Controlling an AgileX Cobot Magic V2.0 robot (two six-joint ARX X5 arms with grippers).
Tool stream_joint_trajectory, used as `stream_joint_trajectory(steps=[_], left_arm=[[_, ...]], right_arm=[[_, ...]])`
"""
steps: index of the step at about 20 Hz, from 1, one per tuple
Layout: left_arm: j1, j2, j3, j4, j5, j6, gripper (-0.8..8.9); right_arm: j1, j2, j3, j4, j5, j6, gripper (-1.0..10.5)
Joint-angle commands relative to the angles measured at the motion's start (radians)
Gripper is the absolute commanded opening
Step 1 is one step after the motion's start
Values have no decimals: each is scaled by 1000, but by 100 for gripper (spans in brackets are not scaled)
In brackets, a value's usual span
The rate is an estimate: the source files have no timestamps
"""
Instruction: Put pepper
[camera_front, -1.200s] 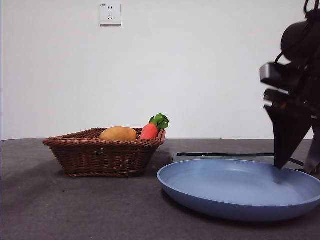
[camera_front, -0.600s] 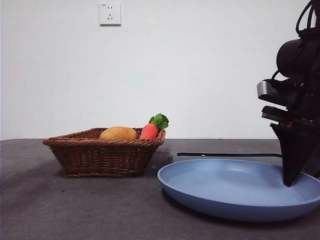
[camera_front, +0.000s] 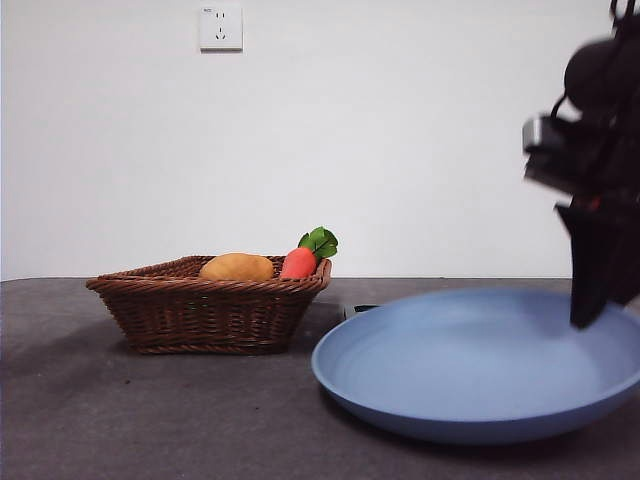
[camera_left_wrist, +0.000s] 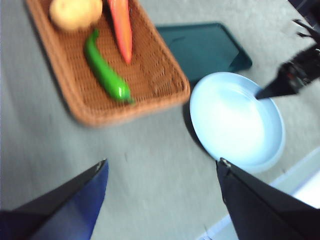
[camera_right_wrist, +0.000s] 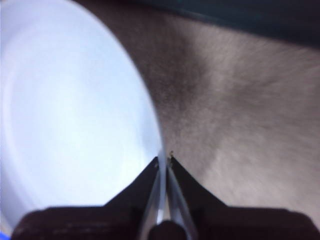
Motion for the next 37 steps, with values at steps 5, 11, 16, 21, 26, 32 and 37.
stream_joint_trajectory(steps=[5,11,16,21,26,32,37], left_arm=[[-135,306,201,61,-175,-45,375],[-296,664,419,82,-398,-72,375],[-363,930,566,89,-526,-79,375],[-380,1101,597,166,-561,-129,375],[-380,1205,597,200,-574,-152,375],[-386,1270,597,216,-572,-177,374],[-401,1281,597,217,-576,-182,288]], right_arm=[[-32,-298,13,-73,2,42,5],[-96,-518,37,-137,2,62,5],[-99,-575,44,-156,2,68,5],[-99,-575,44,-167,2,67,5],[-99,-575,44,-167,2,67,5],[-99,-575,44,-167,2,59,5],[-99,-575,44,-166,2,51,5]])
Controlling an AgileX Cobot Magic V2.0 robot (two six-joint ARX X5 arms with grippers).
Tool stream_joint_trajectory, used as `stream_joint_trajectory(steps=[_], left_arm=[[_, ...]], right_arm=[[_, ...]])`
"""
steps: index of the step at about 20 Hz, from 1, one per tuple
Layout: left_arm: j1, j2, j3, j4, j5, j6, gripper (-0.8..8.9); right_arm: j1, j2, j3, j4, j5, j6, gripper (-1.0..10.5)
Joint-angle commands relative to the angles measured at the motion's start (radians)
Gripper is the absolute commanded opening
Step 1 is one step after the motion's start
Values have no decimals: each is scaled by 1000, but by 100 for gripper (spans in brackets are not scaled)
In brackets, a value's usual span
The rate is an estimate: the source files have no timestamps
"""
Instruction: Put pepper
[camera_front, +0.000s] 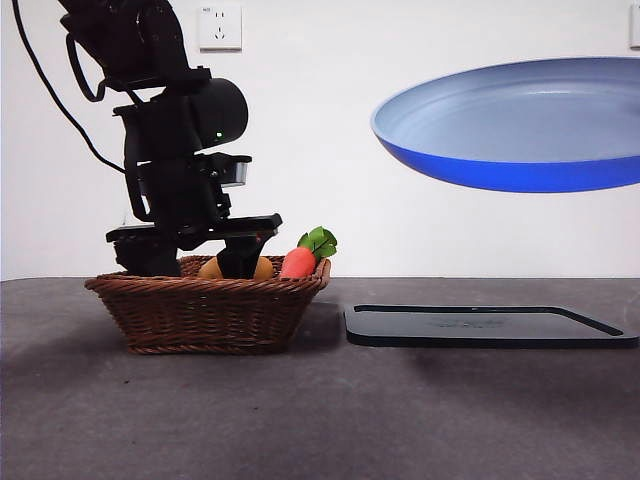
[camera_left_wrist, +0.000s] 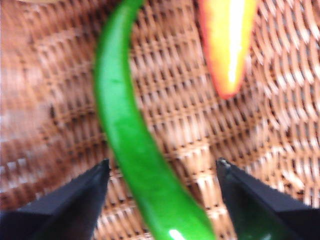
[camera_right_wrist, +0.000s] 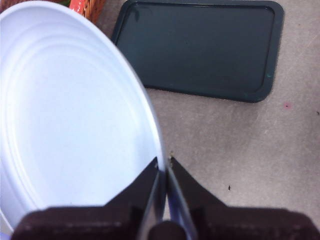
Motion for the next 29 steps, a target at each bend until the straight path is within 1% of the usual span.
stream_joint_trajectory(steps=[1,5,8,12,17,26,29], left_arm=[[-14,24,20,6,0,-16,244],[-14,24,20,-20,2,-38,149],[-14,23,20,-31,1,-51,109],[-13,4,20,-36,0,-92,109],[-12,-70,21,-48,-2,-97,109],[-14,-287,21,-161,3,-100,109],[-45,-365,21,-172,95,-101,109]], right_arm=[[1,5,21,13,-2,-2,5],[1,5,21,13,-2,-5,5],[1,5,21,13,-2,-6,5],[1,5,21,13,-2,-12,5],[1,6,21,13,-2,-12,5],[1,55,21,18,-5,-10,5],[2,114,21,51,-6,13,5]])
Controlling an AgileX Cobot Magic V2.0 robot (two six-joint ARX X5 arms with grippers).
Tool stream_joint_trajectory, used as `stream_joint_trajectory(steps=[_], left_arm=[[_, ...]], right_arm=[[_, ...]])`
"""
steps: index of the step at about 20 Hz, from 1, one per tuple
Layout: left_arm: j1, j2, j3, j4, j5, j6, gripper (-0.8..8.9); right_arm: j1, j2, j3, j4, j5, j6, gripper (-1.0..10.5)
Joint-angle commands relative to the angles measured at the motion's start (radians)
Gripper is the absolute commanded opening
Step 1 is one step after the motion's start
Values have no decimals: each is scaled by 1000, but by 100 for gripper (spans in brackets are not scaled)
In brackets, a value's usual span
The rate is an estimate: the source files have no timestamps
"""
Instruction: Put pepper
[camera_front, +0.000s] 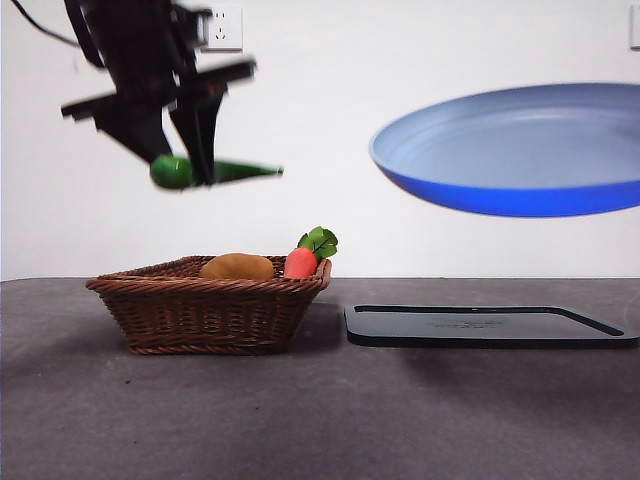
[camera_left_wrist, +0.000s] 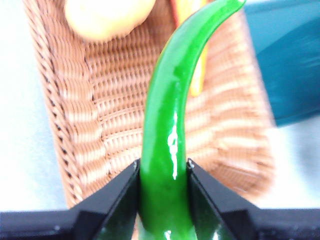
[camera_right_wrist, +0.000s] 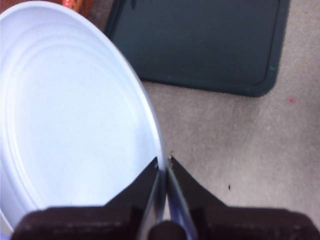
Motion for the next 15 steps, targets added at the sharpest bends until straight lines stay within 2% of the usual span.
stream_joint_trajectory(steps=[1,4,6,10,15], left_arm=[[-42,-32,21,6,88,-8,109],[-119,-63,21,15,179,-15,109],[-177,-63,21,15,192,-14,109],[-294,-56,20,65,169,-6,109],[-374,11,20,72,50,39,109]], right_arm=[[4,53,21,40,-6,35,5],[22,141,21,97,-78,91,5],[38,189,21,131,-83,127,5],[90,252,21,166,-84,183,5],[140,255,21,182,-84,226,5]])
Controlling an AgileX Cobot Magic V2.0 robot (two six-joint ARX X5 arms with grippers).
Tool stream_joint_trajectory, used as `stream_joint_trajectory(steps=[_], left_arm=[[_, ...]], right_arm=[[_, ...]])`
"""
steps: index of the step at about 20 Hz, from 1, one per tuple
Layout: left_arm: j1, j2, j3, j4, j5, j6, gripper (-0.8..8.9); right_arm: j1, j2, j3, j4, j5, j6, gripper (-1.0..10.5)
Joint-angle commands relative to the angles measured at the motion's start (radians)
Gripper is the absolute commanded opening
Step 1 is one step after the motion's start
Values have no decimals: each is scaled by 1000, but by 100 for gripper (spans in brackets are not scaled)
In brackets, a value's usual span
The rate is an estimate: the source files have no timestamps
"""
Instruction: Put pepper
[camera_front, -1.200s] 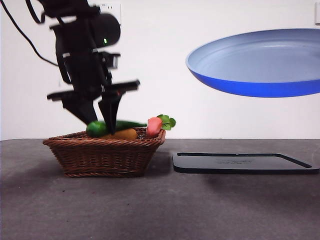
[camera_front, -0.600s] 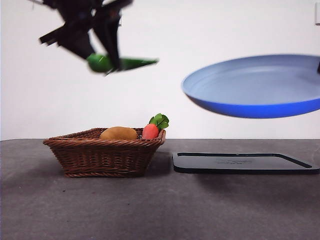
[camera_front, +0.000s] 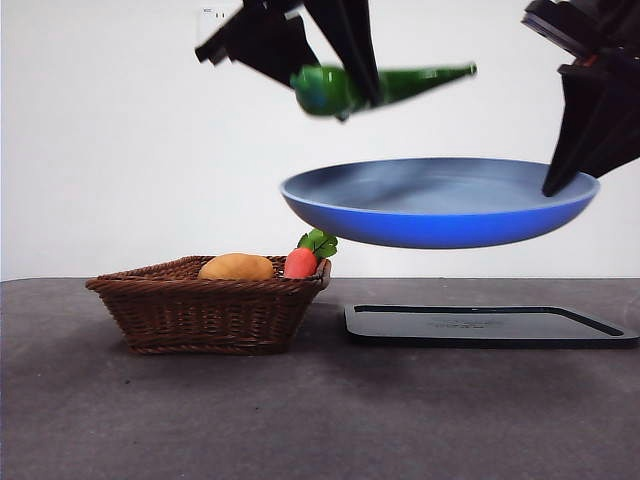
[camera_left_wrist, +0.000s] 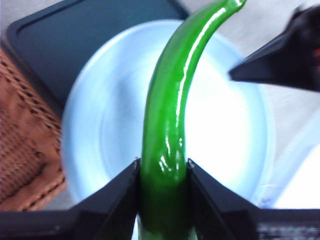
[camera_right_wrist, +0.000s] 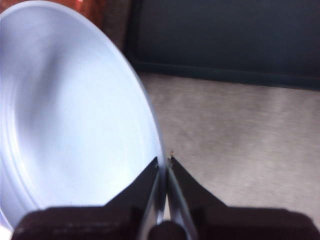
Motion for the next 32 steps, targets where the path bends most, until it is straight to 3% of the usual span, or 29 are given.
stream_joint_trajectory(steps=[1,7,10,18,29,32], left_arm=[[-23,64,18,4,-18,26,109],[-26,163,18,3,-21,27,116],[-33,167,18,7,-43,27,189],[-38,153,18,2,-43,27,276],[-37,-80,18,-84,-44,79,275],[-38,-183,18,-95,-44,80,275]], right_arm=[[9,8,21,10,-6,29,5],[9,8,21,6,-57,41,5],[9,8,21,-5,-57,43,5],[8,8,21,-21,-57,43,5],[7,8,21,-21,-55,44,5],[-3,21,21,29,-50,74,5]])
